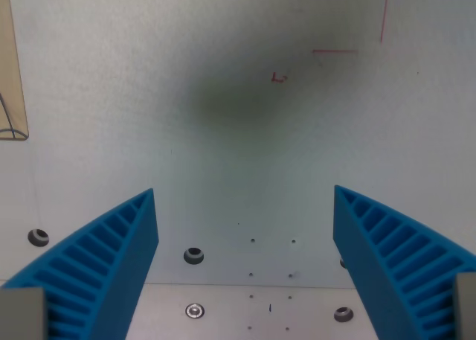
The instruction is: Rotate around gripper positive y
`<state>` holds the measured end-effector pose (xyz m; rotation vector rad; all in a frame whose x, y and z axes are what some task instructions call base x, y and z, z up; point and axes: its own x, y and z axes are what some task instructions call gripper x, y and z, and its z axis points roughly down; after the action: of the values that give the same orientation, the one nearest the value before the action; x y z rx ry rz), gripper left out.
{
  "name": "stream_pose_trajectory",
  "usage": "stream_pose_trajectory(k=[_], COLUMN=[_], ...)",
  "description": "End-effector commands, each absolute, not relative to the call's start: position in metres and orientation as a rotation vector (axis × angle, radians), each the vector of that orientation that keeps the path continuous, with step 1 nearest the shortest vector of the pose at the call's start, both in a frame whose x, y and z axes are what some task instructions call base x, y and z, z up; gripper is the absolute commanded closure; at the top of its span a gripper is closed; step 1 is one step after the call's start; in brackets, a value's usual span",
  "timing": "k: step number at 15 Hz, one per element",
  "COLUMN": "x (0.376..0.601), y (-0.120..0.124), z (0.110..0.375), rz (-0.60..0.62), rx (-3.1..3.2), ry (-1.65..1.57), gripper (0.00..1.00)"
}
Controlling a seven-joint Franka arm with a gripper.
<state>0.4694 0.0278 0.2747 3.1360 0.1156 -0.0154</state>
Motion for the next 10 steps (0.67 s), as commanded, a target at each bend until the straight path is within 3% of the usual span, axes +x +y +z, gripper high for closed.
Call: stream_pose_trajectory(k=[1, 10], x=[0.4695, 0.4695], y=[0.0278, 0.0278], z=[0.2760, 0.2760], rz=[0.007, 0.172], rx=[3.136, 3.136], ry=[0.116, 0.116], gripper=[0.00, 0.00])
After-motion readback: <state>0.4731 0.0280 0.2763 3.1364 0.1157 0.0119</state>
